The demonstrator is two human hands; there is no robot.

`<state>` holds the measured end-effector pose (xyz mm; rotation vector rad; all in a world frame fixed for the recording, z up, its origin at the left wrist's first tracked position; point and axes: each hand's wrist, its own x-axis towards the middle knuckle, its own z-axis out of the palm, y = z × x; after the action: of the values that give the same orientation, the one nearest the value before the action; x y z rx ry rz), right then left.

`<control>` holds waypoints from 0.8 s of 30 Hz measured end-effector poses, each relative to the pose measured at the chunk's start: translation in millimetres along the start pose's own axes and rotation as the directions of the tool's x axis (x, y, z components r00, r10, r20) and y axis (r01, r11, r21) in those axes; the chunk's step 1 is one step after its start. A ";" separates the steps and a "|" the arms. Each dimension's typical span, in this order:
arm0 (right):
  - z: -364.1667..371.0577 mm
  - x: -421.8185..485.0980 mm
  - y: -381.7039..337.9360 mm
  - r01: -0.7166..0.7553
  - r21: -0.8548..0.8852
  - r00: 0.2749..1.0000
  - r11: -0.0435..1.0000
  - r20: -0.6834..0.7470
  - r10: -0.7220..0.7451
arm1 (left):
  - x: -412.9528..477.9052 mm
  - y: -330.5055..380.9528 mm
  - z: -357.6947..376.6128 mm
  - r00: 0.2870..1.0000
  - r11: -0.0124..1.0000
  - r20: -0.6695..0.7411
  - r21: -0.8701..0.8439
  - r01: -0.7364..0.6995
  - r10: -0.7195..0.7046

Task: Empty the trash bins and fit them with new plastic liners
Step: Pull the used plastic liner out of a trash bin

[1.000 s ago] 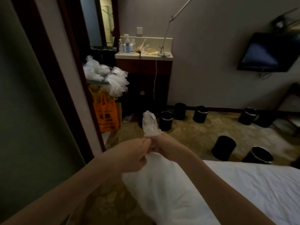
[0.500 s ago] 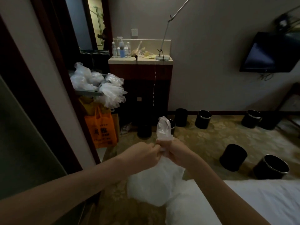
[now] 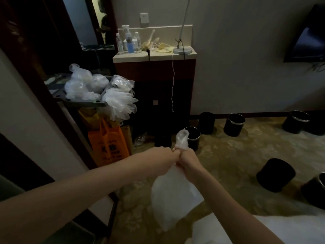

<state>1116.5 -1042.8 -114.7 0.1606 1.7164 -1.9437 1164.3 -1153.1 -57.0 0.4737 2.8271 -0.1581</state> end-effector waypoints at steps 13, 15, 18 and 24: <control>-6.7 183.6 -44.4 0.166 -0.207 0.986 0.964 0.060 -0.156 | 168.6 -117.9 5.6 0.675 -0.329 0.579 -0.815 0.477 -0.458; -9.2 192.8 -44.3 0.232 -0.278 0.972 0.932 0.109 -0.209 | 184.8 -125.4 5.6 0.661 -0.318 0.580 -0.814 0.486 -0.476; -13.8 211.7 -47.7 0.239 -0.361 0.970 0.901 0.137 -0.202 | 207.6 -132.2 3.2 0.643 -0.303 0.561 -0.826 0.475 -0.521; -20.6 231.2 -58.1 0.247 -0.264 0.968 0.932 0.024 -0.249 | 241.6 -149.1 3.1 0.597 -0.233 0.489 -0.859 0.456 -0.636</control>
<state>888.1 -1092.6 -165.9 -0.1533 2.0672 -1.8583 895.4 -1220.3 -118.6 -1.2311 2.1252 1.6285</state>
